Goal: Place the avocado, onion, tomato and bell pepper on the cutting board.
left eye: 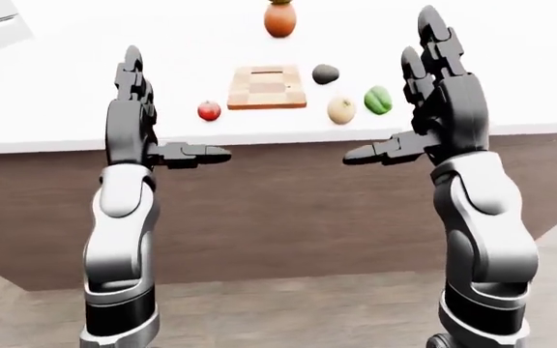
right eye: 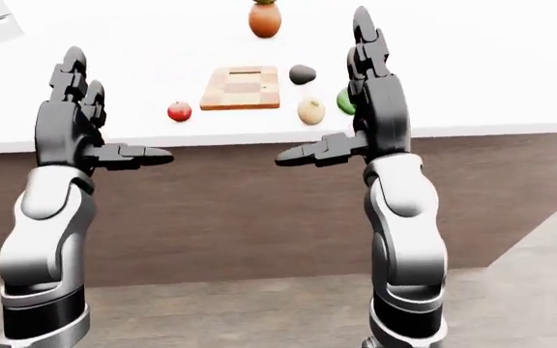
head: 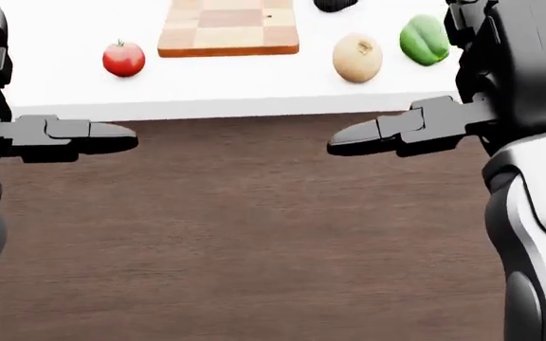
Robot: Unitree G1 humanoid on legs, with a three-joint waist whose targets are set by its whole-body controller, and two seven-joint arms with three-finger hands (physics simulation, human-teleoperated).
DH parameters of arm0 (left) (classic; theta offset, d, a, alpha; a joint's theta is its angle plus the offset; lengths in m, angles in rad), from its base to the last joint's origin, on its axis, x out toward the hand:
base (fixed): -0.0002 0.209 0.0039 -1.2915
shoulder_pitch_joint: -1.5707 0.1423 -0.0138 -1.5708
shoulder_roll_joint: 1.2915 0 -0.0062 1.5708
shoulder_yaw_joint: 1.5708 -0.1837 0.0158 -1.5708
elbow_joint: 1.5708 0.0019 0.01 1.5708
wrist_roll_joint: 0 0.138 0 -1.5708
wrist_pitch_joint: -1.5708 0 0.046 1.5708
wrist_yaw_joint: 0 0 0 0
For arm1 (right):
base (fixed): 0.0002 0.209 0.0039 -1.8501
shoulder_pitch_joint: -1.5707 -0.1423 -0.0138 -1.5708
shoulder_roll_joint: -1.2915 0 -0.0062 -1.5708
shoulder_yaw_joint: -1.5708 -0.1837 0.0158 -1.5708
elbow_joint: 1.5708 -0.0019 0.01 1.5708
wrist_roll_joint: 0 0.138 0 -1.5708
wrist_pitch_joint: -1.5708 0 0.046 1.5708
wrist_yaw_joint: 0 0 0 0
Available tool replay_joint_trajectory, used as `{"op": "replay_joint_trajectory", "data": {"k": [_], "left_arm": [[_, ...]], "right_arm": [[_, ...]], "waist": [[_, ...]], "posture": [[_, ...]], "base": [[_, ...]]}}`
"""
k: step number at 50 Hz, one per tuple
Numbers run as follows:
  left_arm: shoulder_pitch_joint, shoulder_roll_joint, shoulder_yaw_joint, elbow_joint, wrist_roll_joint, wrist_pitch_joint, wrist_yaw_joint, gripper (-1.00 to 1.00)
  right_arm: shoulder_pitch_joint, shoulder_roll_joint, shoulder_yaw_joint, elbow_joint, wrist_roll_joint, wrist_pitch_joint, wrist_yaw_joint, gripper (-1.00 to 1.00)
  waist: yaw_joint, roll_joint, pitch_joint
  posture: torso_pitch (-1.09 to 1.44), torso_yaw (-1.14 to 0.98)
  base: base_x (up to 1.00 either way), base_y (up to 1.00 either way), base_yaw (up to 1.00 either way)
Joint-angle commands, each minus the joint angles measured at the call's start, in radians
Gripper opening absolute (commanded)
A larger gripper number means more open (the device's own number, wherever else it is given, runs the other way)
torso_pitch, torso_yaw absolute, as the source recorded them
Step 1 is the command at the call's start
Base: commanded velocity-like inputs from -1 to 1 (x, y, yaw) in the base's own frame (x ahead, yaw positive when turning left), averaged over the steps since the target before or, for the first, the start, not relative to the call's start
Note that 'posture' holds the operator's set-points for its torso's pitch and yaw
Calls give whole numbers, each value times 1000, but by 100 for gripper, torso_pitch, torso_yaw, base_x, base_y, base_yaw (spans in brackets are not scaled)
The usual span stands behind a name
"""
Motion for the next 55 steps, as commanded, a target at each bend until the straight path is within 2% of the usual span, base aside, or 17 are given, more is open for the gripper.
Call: {"op": "replay_joint_trajectory", "data": {"k": [1, 5, 8, 9, 11, 18, 22, 24, 31, 34, 36, 37, 39, 45, 48, 49, 55], "left_arm": [[-31, 7, 0, -34, -2, -33, -1, 100], [-32, 4, -5, -19, 2, -47, 2, 100], [-32, 3, -5, -20, 2, -47, 0, 100], [-34, 4, -4, -20, 3, -46, 1, 100], [-34, 1, -2, -10, 5, -55, 8, 100], [-35, 2, -3, 4, 10, -72, 23, 100], [-35, 4, -3, 14, 12, -82, 28, 100], [-34, 2, -3, 14, 11, -84, 30, 100], [-30, 6, 0, 2, 11, -81, 30, 100], [-32, 5, 0, 6, 12, -86, 32, 100], [-38, 6, -2, 11, 14, -87, 33, 100], [-43, 8, 0, 8, 13, -83, 34, 100], [-48, 11, 2, 7, 12, -82, 35, 100], [-54, 15, 3, 0, 12, -74, 33, 100], [-49, 15, 3, -2, 11, -76, 33, 100], [-48, 15, 3, -3, 10, -75, 33, 100], [-45, 16, 3, -7, 14, -76, 32, 100]], "right_arm": [[-22, -9, -8, -37, -4, -33, -7, 100], [-19, -9, -11, -34, -4, -38, -10, 100], [-14, -6, -9, -38, 1, -43, -6, 100], [-13, -7, -10, -38, 0, -44, -7, 100], [-8, -4, -13, -37, 6, -53, -7, 100], [4, -2, -10, -30, 6, -80, -11, 100], [2, 0, -9, -25, 9, -83, -10, 100], [7, 0, -8, -23, 5, -87, -10, 100], [6, -1, -7, -23, 3, -84, -7, 100], [10, 0, -8, -19, -1, -90, -5, 100], [7, -2, -8, -25, -1, -83, -2, 100], [6, -2, -12, -29, 3, -80, -2, 100], [2, -6, -11, -33, 2, -74, -1, 100], [-6, -7, -8, -35, -4, -68, 1, 100], [-1, -5, -10, -40, -4, -68, 3, 100], [-1, -6, -10, -42, -3, -67, 3, 100], [5, -9, -14, -51, -6, -67, 6, 100]], "waist": [[-2, 6, -20], [7, -27, -27], [12, -83, -40], [5, -52, -36], [4, -76, -18], [-18, -20, -12], [-25, 66, -51], [-20, 59, -17], [-2, 5, -34], [4, -38, -34], [7, -99, -51], [0, -52, -40], [-4, -75, -32], [-15, -44, -4], [-27, 24, -26], [-24, -14, -13], [-14, -24, -39]], "posture": [[0, 0], [0, 0], [0, 0], [0, 0], [0, 0], [0, 0], [0, 0], [0, 0], [0, 0], [0, 0], [0, 0], [0, 0], [0, 0], [0, 0], [0, 0], [0, 0], [0, 0]], "base": [[29, 6, 0], [29, 4, 0], [29, 0, 0], [30, 0, 0], [30, 0, 0], [29, 0, 0], [29, 0, 0], [29, 0, 0], [17, 0, 0], [14, 0, 0], [14, 0, 0], [14, 0, 0], [10, 0, 0], [2, 0, 0], [3, 0, 0], [2, 0, 0], [2, 0, 0]]}}
